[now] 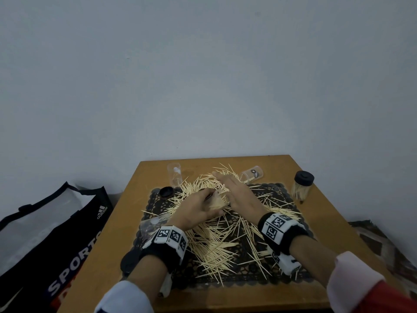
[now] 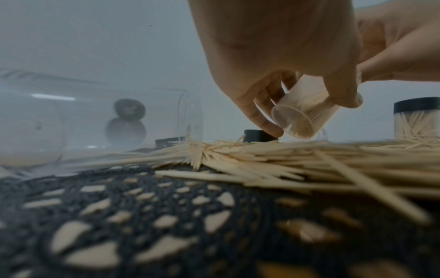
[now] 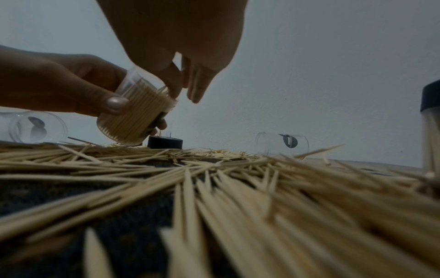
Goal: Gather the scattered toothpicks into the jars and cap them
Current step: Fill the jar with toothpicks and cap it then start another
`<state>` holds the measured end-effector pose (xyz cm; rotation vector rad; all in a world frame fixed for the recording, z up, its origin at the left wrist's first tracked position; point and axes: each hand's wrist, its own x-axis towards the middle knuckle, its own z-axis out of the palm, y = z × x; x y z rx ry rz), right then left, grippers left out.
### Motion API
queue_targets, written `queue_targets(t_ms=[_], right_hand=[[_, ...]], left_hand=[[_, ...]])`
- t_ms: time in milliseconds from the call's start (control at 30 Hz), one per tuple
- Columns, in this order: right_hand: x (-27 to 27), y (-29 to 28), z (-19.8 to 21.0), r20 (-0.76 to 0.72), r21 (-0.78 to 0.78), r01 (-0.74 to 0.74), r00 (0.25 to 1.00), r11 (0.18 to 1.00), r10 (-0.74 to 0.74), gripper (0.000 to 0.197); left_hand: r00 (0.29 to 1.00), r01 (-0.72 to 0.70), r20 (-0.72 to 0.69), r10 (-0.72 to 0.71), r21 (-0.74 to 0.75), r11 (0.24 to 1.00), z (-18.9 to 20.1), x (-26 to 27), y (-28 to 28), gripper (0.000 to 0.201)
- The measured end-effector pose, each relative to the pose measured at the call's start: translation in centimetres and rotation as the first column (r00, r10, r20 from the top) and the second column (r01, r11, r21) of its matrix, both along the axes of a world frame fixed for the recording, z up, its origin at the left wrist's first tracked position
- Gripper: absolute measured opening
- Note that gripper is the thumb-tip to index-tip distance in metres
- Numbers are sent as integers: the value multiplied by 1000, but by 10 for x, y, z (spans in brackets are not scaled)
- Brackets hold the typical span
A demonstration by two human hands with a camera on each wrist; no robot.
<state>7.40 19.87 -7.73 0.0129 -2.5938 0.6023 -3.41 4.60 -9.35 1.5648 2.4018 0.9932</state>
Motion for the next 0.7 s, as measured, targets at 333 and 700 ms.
queue_targets(t_ms=[333, 700], right_hand=[[-2, 6, -3, -157, 21, 57, 986, 998, -53, 15], [1, -2, -3, -8, -97, -77, 997, 992, 76, 48]], left_hand=[[999, -48, -4, 48, 28, 998, -2, -2, 1, 62], [983, -65, -157, 90, 156, 986, -7, -9, -2, 71]])
